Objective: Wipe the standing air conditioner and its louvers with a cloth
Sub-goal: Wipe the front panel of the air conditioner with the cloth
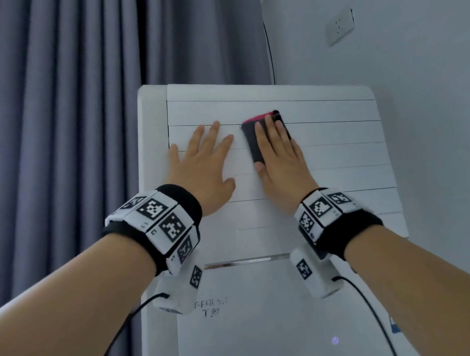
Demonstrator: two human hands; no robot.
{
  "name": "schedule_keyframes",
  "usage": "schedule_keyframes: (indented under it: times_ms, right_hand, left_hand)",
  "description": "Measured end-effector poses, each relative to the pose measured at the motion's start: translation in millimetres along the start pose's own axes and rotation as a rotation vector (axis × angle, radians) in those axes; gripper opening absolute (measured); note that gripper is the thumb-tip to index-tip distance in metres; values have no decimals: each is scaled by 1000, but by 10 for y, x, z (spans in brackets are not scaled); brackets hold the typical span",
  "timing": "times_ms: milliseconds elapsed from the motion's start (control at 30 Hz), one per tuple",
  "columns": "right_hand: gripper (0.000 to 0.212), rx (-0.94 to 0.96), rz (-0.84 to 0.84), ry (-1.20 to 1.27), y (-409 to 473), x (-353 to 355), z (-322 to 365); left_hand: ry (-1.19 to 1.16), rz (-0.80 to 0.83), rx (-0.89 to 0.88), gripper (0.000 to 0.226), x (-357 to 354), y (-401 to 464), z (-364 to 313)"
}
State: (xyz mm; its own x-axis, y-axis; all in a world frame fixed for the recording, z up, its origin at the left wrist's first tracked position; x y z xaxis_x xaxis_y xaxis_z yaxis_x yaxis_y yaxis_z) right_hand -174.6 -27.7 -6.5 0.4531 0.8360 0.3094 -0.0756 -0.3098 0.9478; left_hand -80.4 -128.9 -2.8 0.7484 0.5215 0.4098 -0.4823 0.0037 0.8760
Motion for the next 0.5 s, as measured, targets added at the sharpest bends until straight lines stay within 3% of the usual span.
schedule_keyframes:
  times_ms: [233,367,500]
  right_hand:
    - [65,-79,-7,-31,-32,96,-175]
    - [65,-76,-23,-36,65,-5,156]
    - [66,15,-26,-5,202,-181,650]
  left_hand:
    - [-110,-52,115,77,72,-189,725]
    - [-328,-15,145,80,16,-257,902]
    - [-494,-107,105,79,9,-267,909]
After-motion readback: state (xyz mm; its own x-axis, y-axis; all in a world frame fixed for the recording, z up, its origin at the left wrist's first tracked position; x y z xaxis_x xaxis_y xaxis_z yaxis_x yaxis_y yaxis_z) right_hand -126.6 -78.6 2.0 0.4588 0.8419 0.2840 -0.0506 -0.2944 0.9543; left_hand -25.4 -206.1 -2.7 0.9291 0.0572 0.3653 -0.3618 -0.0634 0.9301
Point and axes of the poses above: each hand's wrist, its own y-axis towards the middle knuckle, its own x-axis out of the back of the hand, z = x × y, the point moved 6 cm from there along y, towards the middle knuckle, and after that the axes turned 8 degrees about y, right-handed, at the moved point
